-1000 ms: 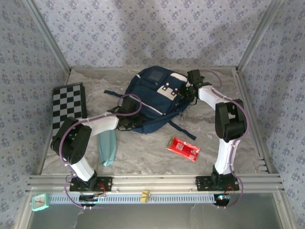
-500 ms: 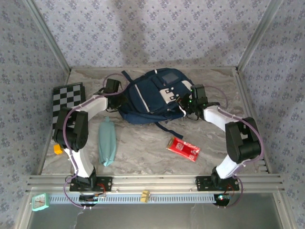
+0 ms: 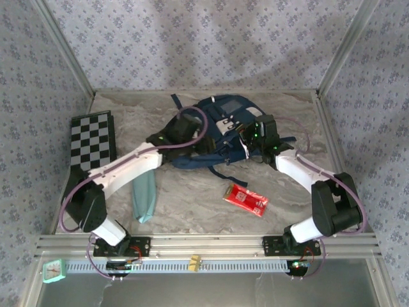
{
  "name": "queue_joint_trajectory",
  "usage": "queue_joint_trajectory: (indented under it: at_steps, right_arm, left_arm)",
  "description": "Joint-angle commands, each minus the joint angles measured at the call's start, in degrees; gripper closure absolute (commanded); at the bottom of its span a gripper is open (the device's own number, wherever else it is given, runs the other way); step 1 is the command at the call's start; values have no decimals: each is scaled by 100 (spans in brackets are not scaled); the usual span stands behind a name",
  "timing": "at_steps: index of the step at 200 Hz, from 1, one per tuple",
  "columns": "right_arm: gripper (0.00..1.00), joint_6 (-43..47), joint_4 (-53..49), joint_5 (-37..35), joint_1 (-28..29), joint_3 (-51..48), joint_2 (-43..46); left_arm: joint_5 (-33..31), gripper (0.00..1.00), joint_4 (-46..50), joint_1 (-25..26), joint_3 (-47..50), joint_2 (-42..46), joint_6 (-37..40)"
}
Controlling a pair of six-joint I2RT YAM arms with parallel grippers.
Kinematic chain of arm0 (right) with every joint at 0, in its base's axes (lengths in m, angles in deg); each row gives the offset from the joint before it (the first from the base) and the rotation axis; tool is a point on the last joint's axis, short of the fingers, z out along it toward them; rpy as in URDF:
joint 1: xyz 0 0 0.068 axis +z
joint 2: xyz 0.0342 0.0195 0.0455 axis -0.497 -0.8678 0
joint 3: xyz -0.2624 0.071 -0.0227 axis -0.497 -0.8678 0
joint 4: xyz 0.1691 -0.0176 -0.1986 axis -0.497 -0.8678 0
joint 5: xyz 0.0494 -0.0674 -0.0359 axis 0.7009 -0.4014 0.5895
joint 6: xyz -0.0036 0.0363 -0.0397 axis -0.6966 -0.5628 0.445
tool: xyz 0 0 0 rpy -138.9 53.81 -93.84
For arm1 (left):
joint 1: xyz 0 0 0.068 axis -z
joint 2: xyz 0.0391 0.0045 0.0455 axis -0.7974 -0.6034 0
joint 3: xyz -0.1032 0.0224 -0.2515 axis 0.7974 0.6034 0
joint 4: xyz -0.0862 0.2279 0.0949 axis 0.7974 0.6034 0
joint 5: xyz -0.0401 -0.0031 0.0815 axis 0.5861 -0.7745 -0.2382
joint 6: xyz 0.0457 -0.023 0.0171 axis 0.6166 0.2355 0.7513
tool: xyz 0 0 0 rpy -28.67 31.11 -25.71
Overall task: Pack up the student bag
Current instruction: Unzip the student bag at the top-center of the table.
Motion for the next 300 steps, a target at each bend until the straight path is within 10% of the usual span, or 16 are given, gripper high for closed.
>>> queue_joint_trajectory:
  at_steps: [1, 153, 300]
  right_arm:
    - [100, -207, 379, -241, 105, 73, 526]
    - [100, -1206, 605, -98, 218, -225, 841]
    - [100, -499, 94, 392, -333, -162, 814]
  left_arm:
    - [-100, 50, 128, 328, -522, -392, -90]
    - [-2612, 64, 591, 663, -2504, -2332, -450]
    - [-1689, 100, 501, 425, -2428, -1839, 271]
